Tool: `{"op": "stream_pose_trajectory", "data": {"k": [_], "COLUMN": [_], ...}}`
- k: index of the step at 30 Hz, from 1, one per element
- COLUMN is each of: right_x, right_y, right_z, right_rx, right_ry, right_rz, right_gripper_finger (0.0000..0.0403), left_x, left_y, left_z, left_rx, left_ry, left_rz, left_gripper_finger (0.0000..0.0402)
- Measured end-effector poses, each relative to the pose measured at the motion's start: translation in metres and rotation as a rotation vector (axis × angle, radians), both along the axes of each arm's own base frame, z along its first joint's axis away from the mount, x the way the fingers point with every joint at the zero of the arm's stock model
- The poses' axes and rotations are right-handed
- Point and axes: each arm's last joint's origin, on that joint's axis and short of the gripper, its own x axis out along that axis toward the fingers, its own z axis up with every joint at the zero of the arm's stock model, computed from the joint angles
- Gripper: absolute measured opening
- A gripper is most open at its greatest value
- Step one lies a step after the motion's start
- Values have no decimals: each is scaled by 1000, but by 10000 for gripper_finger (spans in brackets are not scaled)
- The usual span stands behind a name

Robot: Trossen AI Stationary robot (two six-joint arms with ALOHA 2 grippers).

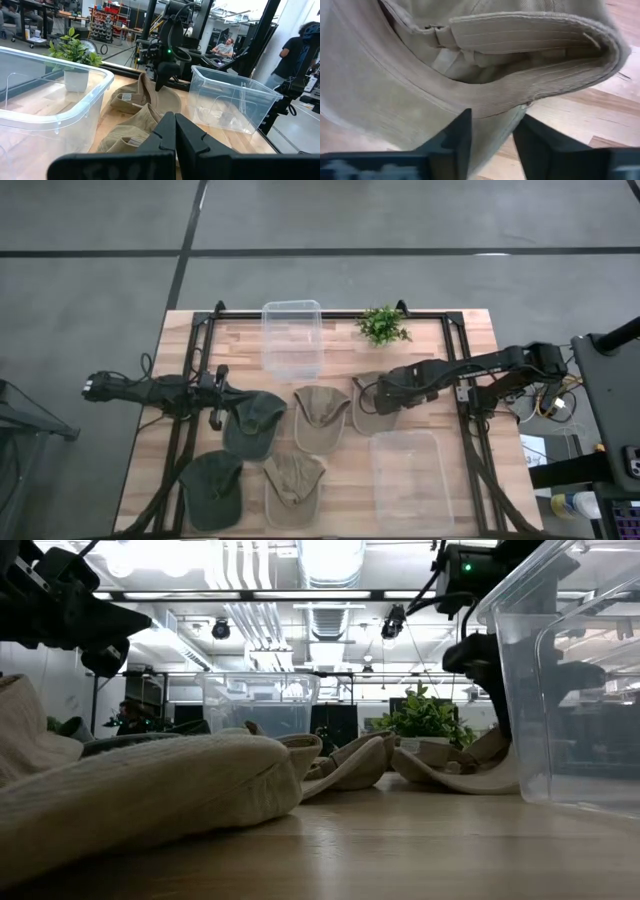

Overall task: Pick & Place hat
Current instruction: Put the top right brown cap into the top transparent bin

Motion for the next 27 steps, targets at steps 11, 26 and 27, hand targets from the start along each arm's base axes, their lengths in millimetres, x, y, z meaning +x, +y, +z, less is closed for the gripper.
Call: {"op": "stream_pose_trajectory", "data": {"k": [11, 26, 27], "right_x": [2, -9, -11], "right_y": [-7, -16, -16], "right_z": [13, 102, 109], "right_rx": [-51, -185, -188], "right_ry": [-25, -160, -171], "right_rz": [52, 58, 59], "right_gripper_finger": [13, 10, 10], "left_x": [0, 0, 0], "left_y": [0, 0, 0], "left_z": [0, 0, 0], "left_rx": [0, 0, 0], "left_ry": [0, 0, 0], "left_rz": [0, 0, 0], "left_gripper_finger": [0, 0, 0]}}
